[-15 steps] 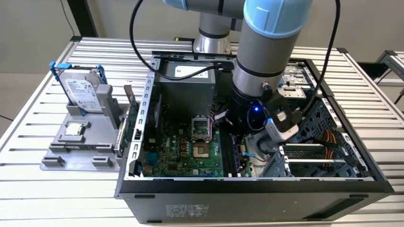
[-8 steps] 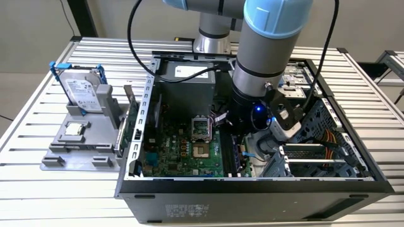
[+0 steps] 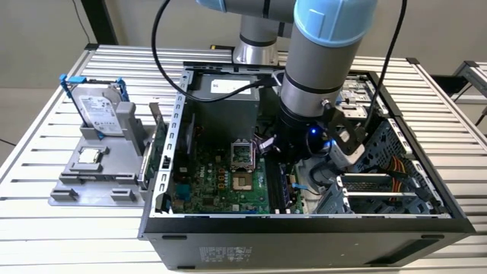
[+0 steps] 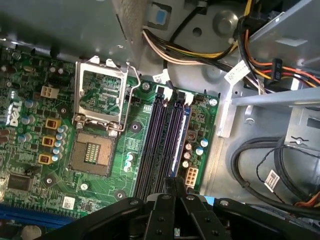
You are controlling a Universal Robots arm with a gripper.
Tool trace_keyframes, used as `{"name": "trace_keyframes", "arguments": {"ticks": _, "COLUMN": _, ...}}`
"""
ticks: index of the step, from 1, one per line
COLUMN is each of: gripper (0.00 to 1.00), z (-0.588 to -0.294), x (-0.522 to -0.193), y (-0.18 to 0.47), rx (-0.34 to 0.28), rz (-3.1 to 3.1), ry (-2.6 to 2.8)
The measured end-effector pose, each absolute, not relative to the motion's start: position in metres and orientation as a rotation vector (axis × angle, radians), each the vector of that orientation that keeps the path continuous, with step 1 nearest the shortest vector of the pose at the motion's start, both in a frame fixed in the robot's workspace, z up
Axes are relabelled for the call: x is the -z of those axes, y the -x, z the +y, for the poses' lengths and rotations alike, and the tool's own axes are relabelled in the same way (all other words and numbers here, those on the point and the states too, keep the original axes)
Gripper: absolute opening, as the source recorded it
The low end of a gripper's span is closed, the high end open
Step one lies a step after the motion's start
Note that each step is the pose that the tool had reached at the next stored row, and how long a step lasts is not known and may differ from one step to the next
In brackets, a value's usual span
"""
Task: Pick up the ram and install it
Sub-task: 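Press down the ram until it locks into place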
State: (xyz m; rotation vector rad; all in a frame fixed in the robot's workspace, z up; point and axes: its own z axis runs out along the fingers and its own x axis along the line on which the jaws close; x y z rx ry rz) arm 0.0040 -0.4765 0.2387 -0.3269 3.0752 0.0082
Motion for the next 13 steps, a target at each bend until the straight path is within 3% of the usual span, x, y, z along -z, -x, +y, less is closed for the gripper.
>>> {"name": "trace_keyframes", "arguments": {"ticks": 13, "gripper": 0.00, "z": -0.4765, "x": -0.2387, "y": -0.0040, "rx": -0.014, "rz": 3.039, "ry": 0.578}}
